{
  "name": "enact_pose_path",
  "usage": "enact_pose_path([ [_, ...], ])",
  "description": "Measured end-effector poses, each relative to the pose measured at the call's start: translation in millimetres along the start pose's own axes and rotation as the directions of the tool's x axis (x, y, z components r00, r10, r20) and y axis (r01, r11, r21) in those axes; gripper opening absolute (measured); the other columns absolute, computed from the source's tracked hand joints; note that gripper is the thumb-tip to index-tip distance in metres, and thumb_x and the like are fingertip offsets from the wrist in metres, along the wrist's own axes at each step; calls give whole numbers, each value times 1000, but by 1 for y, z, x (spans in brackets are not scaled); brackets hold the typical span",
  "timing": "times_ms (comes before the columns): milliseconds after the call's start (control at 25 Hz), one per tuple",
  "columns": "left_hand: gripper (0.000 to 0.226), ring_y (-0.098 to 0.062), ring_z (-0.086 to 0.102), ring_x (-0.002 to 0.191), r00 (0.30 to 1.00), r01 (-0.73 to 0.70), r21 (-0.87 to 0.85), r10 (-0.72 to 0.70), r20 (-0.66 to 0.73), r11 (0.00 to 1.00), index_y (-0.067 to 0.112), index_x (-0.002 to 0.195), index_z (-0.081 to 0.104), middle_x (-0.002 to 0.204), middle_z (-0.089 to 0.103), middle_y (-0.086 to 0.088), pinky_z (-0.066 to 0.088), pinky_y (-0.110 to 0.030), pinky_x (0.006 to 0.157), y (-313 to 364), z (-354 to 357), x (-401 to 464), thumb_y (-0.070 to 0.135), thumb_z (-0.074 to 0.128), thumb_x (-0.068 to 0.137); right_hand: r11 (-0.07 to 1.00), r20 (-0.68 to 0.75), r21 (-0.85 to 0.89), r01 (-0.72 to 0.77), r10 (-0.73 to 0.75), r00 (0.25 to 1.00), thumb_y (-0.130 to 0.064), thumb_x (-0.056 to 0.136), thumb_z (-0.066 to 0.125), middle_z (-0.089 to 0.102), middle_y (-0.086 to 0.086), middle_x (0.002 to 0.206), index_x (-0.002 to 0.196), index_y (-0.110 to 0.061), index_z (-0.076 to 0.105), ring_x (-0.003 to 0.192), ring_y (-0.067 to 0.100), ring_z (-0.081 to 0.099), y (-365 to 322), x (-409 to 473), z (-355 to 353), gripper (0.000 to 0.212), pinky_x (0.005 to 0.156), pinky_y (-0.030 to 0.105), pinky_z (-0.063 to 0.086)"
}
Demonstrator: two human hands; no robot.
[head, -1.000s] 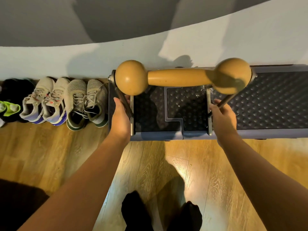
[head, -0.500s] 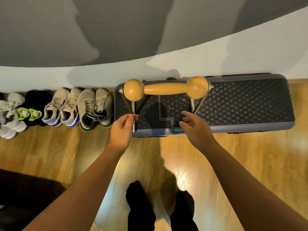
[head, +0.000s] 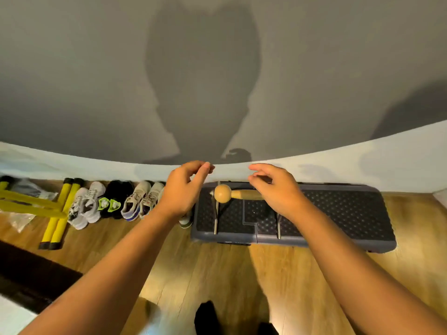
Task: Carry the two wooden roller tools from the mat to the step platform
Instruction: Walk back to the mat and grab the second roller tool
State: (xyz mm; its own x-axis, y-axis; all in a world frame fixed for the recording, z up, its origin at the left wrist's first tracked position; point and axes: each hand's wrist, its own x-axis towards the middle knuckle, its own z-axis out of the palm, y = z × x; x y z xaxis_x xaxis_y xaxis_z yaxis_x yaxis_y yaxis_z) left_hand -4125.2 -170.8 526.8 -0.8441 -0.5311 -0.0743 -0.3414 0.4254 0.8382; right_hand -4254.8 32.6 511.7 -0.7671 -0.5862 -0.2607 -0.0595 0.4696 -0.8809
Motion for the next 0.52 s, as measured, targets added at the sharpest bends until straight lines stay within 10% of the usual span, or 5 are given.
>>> enact_pose_path([
  [520, 27, -8, 66, 106, 852, -190, 300, 309, -423, 935, 24, 116, 74, 113, 74, 11, 51, -38, 96, 273, -313, -99, 39, 55, 104, 811, 123, 9, 584, -581, 805, -22, 95, 68, 75, -9, 96, 122, -25, 74, 87, -3, 64, -409, -80, -29, 28, 75, 6, 42],
])
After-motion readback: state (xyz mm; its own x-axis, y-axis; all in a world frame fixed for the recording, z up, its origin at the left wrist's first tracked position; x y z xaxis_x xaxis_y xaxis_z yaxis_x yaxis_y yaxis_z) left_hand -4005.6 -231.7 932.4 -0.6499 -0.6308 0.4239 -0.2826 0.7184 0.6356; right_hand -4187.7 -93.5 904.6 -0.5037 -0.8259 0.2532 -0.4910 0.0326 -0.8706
